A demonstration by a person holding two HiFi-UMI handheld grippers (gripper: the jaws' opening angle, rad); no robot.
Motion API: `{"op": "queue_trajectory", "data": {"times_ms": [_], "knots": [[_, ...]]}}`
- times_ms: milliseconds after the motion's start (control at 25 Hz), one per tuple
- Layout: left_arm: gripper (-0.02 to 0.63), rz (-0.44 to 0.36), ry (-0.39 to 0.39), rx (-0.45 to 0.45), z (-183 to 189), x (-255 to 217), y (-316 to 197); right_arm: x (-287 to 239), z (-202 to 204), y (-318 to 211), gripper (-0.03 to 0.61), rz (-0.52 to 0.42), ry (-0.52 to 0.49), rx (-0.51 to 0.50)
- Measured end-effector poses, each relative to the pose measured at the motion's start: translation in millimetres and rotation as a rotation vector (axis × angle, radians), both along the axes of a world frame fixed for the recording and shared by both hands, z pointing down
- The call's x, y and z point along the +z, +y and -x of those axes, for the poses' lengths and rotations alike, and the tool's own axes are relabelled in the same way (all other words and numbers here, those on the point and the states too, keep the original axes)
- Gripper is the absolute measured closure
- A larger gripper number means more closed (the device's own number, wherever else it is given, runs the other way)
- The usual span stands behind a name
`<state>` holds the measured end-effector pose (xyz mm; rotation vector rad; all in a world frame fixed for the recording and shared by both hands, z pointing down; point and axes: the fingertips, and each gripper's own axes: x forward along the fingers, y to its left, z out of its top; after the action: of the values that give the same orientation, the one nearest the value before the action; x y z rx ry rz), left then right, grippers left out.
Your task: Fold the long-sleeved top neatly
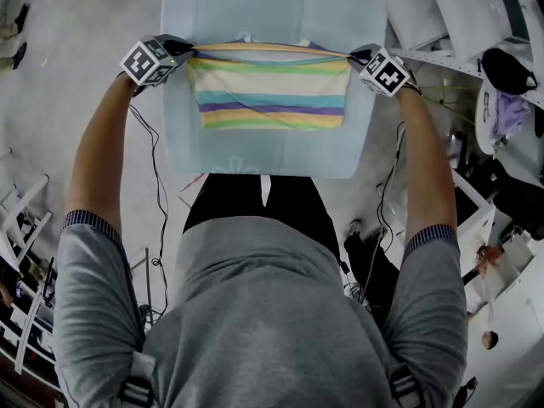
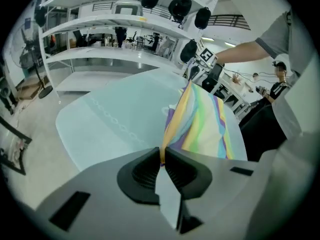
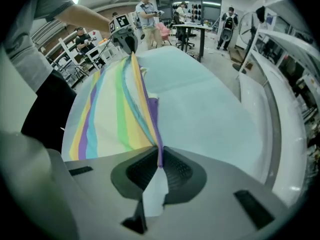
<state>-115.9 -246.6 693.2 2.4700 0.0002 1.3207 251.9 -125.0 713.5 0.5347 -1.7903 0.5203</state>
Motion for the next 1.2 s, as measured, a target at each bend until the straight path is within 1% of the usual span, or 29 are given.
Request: {"op": "queue_trajectory", "data": {"times_ms": [120,200,280,360,440,480,560,640,680,760,920,1000,1120,1160,1200], "knots": [[0.561,0.027,-0.011,-0.051,1,9,-4,9,-4,-7,0.529,-0.015,0.021,0.033],[0.552,0.01,-0.025,-0.067,3,13,-7,10,-7,-10,0.5,-0.034,0.052,0.037],[0.543,-0.041,-0.05,-0.085,10,16,-16,8,-14,-16,0.463,-0.067,0.091,0.037],[0.541,-0.112,-0.086,-0.104,21,18,-29,5,-24,-22,0.451,-0.097,0.135,0.042],[0.541,-0.168,-0.115,-0.108,31,16,-39,-1,-31,-27,0.44,-0.115,0.155,0.048],[0.541,-0.189,-0.11,-0.105,32,11,-41,-4,-33,-29,0.439,-0.121,0.148,0.05],[0.541,-0.222,-0.06,-0.089,24,-1,-44,-9,-30,-31,0.437,-0.129,0.12,0.05],[0.534,-0.246,-0.01,-0.043,11,-12,-39,-16,-22,-34,0.437,-0.146,0.089,0.033],[0.518,-0.25,0.004,-0.005,4,-15,-34,-18,-15,-35,0.437,-0.152,0.071,0.017],[0.486,-0.252,0.014,0.083,-7,-18,-20,-21,-1,-33,0.437,-0.144,0.041,-0.021],[0.465,-0.259,0.016,0.225,-23,-13,5,-16,29,-22,0.437,-0.102,0.012,-0.118],[0.453,-0.252,0.012,0.271,-28,-9,13,-11,37,-19,0.437,-0.088,0.015,-0.152],[0.453,-0.26,-0.012,0.317,-32,1,15,-4,42,-18,0.439,-0.074,0.026,-0.169],[0.457,-0.263,-0.021,0.321,-31,4,14,-2,43,-18,0.442,-0.069,0.029,-0.171],[0.476,-0.265,-0.031,0.323,-30,8,13,1,44,-18,0.448,-0.067,0.03,-0.176]]}}
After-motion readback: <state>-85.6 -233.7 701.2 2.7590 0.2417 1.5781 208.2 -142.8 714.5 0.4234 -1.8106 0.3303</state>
